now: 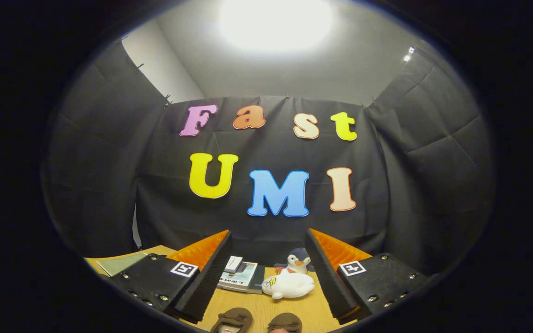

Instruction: Open the storage box then place both shoes into the box .Put the left shoe in first, then the right shoe, with the right side of both shoes facing outward in a uniform manner.

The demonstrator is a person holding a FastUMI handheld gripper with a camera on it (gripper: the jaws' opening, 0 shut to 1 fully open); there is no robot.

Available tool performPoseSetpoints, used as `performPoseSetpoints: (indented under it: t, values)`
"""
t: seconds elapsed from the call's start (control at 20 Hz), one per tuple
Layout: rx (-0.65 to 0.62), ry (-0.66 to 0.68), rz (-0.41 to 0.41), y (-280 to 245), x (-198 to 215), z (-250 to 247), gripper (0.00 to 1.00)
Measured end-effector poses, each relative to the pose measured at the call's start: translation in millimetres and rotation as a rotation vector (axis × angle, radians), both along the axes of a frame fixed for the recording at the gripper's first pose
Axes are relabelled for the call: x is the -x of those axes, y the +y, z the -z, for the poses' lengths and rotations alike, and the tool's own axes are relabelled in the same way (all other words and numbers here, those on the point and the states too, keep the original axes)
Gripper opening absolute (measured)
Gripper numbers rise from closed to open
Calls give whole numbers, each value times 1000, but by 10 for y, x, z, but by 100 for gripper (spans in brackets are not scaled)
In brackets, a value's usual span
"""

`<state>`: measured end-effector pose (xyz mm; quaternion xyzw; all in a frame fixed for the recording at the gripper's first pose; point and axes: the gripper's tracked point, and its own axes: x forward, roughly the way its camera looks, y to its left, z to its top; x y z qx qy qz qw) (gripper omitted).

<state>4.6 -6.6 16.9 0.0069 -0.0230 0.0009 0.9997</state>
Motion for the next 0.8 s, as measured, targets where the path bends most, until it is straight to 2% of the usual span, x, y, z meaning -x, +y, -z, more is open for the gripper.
performPoseSetpoints:
  t: [0.8]
  values:
    - [-58,-19,-34,106,133,-32,95]
